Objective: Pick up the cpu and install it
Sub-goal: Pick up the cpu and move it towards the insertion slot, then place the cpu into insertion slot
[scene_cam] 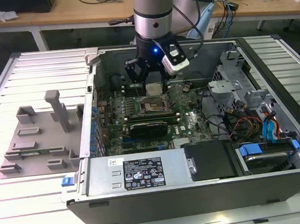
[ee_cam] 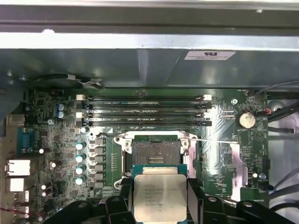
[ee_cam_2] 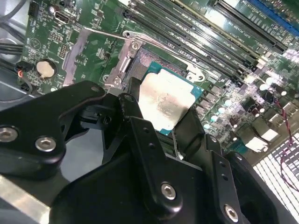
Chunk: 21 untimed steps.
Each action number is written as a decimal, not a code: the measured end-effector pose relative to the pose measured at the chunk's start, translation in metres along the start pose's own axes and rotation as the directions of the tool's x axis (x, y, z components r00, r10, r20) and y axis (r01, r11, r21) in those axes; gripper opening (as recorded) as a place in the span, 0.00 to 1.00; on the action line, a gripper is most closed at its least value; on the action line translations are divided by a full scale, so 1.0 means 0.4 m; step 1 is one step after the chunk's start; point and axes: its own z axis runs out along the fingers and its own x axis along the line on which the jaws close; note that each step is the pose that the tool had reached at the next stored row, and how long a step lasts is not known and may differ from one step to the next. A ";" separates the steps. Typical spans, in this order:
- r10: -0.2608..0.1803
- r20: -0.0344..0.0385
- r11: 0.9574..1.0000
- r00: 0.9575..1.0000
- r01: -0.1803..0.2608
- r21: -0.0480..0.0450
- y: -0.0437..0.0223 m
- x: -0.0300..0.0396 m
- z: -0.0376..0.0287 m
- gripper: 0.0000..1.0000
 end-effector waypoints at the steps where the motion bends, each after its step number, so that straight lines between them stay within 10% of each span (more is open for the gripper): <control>1: -0.001 0.000 1.000 1.000 0.001 0.001 0.000 -0.003 0.006 0.55; 21: 0.006 0.000 1.000 1.000 -0.006 0.001 0.001 -0.006 0.023 0.55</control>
